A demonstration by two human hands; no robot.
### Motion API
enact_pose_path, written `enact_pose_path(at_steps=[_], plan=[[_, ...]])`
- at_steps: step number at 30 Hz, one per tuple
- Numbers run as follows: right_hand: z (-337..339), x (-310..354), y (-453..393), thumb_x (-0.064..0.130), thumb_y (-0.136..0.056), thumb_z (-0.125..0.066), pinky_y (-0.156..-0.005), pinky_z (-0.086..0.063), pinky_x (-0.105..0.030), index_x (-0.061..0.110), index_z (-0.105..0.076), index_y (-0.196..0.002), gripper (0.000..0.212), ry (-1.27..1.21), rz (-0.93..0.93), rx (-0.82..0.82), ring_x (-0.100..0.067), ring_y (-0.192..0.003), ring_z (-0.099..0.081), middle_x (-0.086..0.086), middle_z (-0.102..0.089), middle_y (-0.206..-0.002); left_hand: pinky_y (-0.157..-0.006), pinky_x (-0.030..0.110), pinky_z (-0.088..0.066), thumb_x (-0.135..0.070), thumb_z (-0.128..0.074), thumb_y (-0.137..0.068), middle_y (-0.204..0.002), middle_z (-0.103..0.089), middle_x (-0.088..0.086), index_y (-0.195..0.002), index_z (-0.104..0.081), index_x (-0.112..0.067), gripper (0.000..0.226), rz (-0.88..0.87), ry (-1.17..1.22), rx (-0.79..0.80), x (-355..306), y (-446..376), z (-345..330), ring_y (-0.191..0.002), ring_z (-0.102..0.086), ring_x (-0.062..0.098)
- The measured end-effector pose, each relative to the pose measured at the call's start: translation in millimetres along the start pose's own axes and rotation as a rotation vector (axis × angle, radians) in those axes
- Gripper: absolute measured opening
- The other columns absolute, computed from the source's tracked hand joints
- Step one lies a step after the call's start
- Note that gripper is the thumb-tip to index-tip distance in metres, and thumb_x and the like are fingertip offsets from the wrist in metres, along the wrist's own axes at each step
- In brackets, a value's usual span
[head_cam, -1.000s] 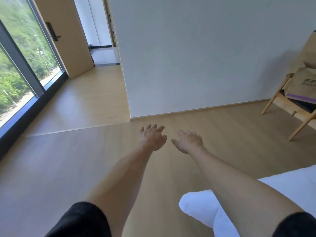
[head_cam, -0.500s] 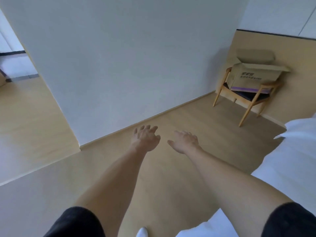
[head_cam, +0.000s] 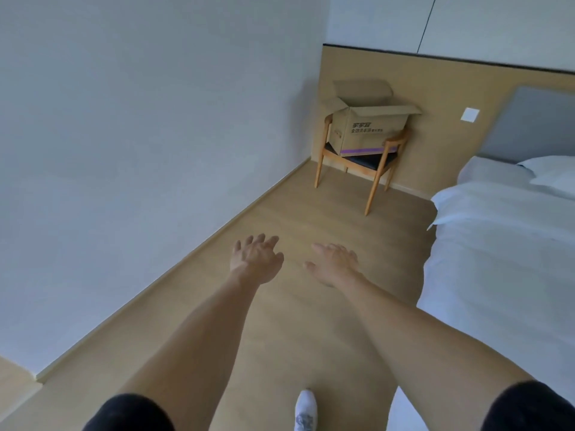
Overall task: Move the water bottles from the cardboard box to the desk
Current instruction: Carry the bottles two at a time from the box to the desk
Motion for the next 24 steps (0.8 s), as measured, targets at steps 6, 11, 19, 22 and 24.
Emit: enact_pose_path(at_steps=[6,11,19,22,24], plan=[[7.7,-34.1,-99.7,0.059,-0.094,-0.043,-0.112,-0.028,-0.045,0.032,-0.039,-0.15,0.062,-0.08,-0.076,0.0,-0.025,-0.143,-0.036,-0.006,-0.046,-0.151,-0.121,0.045,-0.019,-0.047,-0.032,-0.103,-0.16,-0.034,-0.002,-0.155,-0.03,-0.034,0.054,-0.059,-0.046,0.021,-23.1,-110.3,1.0,-0.147,-0.027,0.024],[39.7,-72.8,-196.0,0.06,-0.096,-0.042,-0.114,-0.026,-0.047,0.032,-0.033,-0.154,0.065,-0.115,-0.106,-0.011,-0.027,-0.145,-0.033,-0.007,-0.041,-0.155,-0.122,0.046,-0.019,-0.047,-0.032,-0.103,-0.159,-0.034,-0.003,-0.155,-0.03,-0.034,0.054,-0.06,-0.057,0.031,-52.5,-219.0,19.9,-0.147,-0.028,0.024],[109.1,-167.3,-310.7,0.057,-0.1,-0.042,-0.119,-0.026,-0.05,0.032,-0.028,-0.157,0.064,-0.144,-0.182,-0.055,-0.027,-0.149,-0.03,-0.005,-0.035,-0.16,-0.122,0.047,-0.019,-0.045,-0.032,-0.103,-0.16,-0.035,0.0,-0.155,-0.031,-0.032,0.053,-0.175,-0.04,0.028,-149.7,-368.1,43.9,-0.148,-0.028,0.026],[127.6,-205.7,-342.4,0.055,-0.101,-0.043,-0.118,-0.027,-0.051,0.032,-0.028,-0.157,0.063,-0.148,-0.223,-0.064,-0.028,-0.148,-0.031,-0.005,-0.038,-0.159,-0.121,0.048,-0.021,-0.044,-0.032,-0.104,-0.158,-0.037,0.001,-0.154,-0.033,-0.031,0.052,-0.235,-0.051,0.037,-193.3,-416.6,47.2,-0.147,-0.029,0.028],[135.6,-232.7,-362.7,0.054,-0.1,-0.044,-0.117,-0.029,-0.05,0.031,-0.032,-0.155,0.061,-0.166,-0.256,-0.078,-0.028,-0.145,-0.035,-0.005,-0.043,-0.155,-0.121,0.049,-0.022,-0.043,-0.032,-0.104,-0.156,-0.04,0.002,-0.153,-0.035,-0.03,0.051,-0.286,-0.054,0.044,-224.6,-446.3,46.5,-0.146,-0.032,0.029]])
Point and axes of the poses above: each hand's wrist, its own y-axis away from the middle knuckle, its own z-axis out of the back of the hand, x = y × z, the point moved 10 cm from there along -y, towards the middle knuckle
